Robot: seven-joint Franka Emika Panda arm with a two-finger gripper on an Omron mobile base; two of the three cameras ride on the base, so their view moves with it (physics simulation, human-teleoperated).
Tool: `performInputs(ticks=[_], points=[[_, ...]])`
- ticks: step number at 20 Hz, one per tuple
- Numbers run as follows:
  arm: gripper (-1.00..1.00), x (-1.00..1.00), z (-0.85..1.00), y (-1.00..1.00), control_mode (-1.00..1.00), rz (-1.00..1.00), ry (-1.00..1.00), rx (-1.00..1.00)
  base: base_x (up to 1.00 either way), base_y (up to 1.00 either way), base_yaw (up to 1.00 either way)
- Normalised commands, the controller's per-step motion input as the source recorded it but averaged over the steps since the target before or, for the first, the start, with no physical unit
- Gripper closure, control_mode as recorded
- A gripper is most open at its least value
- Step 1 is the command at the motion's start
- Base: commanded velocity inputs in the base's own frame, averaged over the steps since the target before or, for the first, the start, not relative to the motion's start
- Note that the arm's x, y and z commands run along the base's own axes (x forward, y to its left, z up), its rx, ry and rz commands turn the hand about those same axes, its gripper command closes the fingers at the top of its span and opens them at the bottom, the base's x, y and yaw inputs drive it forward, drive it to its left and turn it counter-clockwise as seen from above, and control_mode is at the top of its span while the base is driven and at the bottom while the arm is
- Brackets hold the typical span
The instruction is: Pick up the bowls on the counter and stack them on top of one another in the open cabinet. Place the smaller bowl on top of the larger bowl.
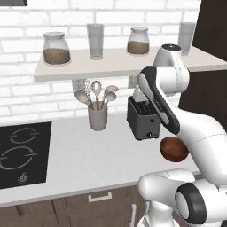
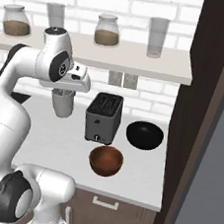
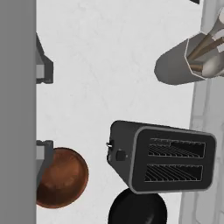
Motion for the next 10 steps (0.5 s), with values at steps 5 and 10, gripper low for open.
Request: performInputs(ticks=[5,10], points=[[-1.00,-0.45,-0.02,-0.04,-1.00,0.00,-0.01,0.00,0.00,0.00,0.00],[-1.00,-0.80,-0.06,-0.32,-1.00,-0.02,-0.04,0.02,0.00,0.00,0.00]])
